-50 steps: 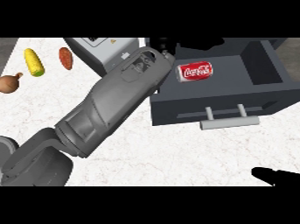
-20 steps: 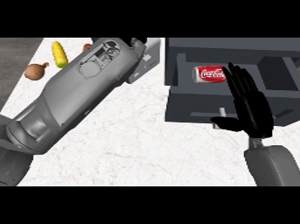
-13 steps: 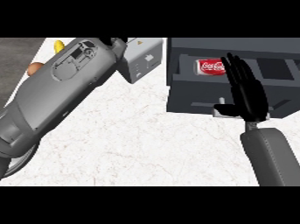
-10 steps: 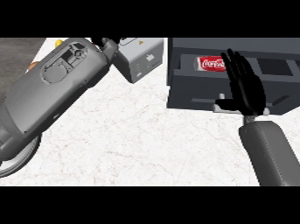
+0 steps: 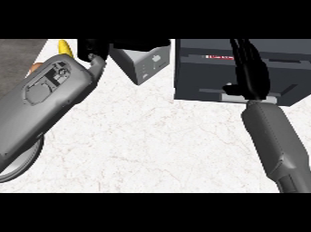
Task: Pick up the can, place it into the drawer and close the drawer
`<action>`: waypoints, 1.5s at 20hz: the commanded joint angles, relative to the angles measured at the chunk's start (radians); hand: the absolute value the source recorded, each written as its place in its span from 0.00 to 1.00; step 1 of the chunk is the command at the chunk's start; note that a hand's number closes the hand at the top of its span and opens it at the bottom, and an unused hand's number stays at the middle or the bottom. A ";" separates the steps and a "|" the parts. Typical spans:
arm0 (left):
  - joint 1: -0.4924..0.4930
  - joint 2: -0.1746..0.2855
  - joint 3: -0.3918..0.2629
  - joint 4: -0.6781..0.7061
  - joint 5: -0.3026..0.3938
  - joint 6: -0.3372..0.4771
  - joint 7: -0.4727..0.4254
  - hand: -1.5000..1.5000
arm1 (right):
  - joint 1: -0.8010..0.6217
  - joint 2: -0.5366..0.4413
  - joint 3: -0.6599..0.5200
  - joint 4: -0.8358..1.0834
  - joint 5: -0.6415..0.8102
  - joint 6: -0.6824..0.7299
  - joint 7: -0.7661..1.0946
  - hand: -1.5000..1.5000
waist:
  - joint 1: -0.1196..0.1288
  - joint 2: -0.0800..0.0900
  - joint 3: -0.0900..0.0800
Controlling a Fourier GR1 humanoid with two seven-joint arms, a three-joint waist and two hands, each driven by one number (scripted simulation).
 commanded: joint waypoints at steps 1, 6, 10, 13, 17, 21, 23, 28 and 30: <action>0.021 0.020 -0.020 -0.113 -0.020 0.034 0.067 0.00 | -0.103 0.021 -0.042 0.175 0.001 -0.057 0.025 0.00 | 0.029 0.014 0.014; 0.143 0.051 0.006 -0.160 -0.026 0.005 0.012 0.00 | -0.237 0.011 -0.065 0.308 0.012 -0.100 0.014 0.00 | 0.022 0.020 0.013; 0.175 0.050 0.003 -0.175 -0.057 0.023 -0.001 0.00 | -0.304 -0.005 -0.084 0.381 0.015 -0.141 0.019 0.00 | 0.024 0.025 0.013; 0.170 0.082 0.011 -0.209 -0.053 -0.011 0.025 0.00 | -0.377 -0.031 -0.093 0.415 0.018 -0.098 0.050 0.00 | 0.036 0.026 0.013; 0.222 0.062 0.007 -0.238 -0.059 -0.007 0.006 0.00 | -0.392 -0.059 -0.124 0.465 -0.006 -0.110 0.006 0.00 | 0.042 0.038 0.014; 0.232 0.073 0.007 -0.240 -0.091 -0.005 0.004 0.00 | -0.429 -0.040 -0.131 0.492 -0.007 -0.115 0.007 0.00 | 0.024 0.034 0.014; 0.252 0.089 0.016 -0.271 -0.079 -0.017 0.012 0.00 | -0.468 -0.040 -0.146 0.495 -0.030 -0.068 -0.015 0.00 | 0.033 0.033 0.014; 0.289 0.106 0.024 -0.303 -0.078 -0.026 0.008 0.00 | -0.448 0.007 -0.233 0.457 -0.142 -0.093 -0.151 0.00 | 0.033 0.031 0.017; 0.312 0.108 0.023 -0.323 -0.084 -0.022 -0.011 0.00 | -0.465 0.026 -0.274 0.462 -0.184 -0.071 -0.146 0.00 | 0.048 0.032 0.016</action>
